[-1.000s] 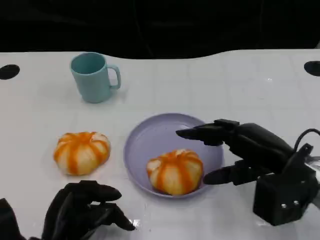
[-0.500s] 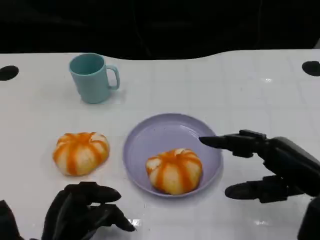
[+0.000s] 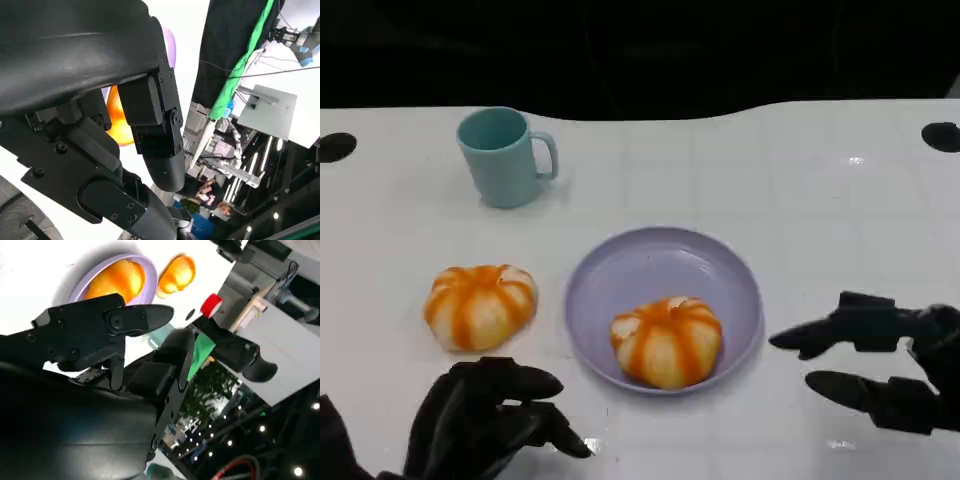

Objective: Grasp the bread from the table and place it into the plate.

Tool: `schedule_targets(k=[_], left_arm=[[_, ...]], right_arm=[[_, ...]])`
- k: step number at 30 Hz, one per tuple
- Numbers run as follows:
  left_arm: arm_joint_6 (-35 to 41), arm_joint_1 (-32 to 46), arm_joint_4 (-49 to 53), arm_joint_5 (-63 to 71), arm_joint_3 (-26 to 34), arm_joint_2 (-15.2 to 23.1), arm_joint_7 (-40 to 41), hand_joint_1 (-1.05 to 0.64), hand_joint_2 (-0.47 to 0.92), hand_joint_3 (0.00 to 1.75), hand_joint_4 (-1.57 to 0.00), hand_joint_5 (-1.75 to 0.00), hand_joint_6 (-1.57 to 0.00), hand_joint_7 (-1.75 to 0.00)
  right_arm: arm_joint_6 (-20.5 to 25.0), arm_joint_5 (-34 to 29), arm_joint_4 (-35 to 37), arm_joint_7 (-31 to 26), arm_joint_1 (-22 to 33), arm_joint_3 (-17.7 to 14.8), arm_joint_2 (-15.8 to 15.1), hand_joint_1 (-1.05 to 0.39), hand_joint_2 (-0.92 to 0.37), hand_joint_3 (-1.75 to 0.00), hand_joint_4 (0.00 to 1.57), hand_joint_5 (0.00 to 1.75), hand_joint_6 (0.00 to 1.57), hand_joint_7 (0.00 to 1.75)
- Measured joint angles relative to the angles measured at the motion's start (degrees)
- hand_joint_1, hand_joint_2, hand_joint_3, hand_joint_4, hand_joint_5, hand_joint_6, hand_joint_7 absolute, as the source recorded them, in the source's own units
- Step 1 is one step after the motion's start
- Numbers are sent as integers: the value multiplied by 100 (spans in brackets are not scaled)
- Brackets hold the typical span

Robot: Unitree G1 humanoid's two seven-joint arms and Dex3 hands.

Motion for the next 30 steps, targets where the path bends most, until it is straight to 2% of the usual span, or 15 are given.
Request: schedule_targets(k=[5,10,21,30], left_arm=[[16,66,-69,5,-35,0,1,-93,66,1,-157,-47,-157,0],[14,124,-204,16,-77,-1,2,-95,66,1,-157,-47,-156,0],[19,125,-205,6,-44,35,2,-94,67,1,-157,-43,-156,0],[-19,21,4,6,12,60,-2,-94,67,0,-157,-41,-156,0]], right_arm=[[-497,-262,638,-180,-63,-31,142,-25,-54,-100,77,153,88,88],[-518,-361,800,-197,-106,-23,154,-26,-52,-97,79,164,85,102],[-604,-549,1104,-196,-160,9,154,-33,-50,-98,82,163,85,107],[-619,-547,1278,-175,-266,36,154,-32,-50,-98,82,162,83,109]])
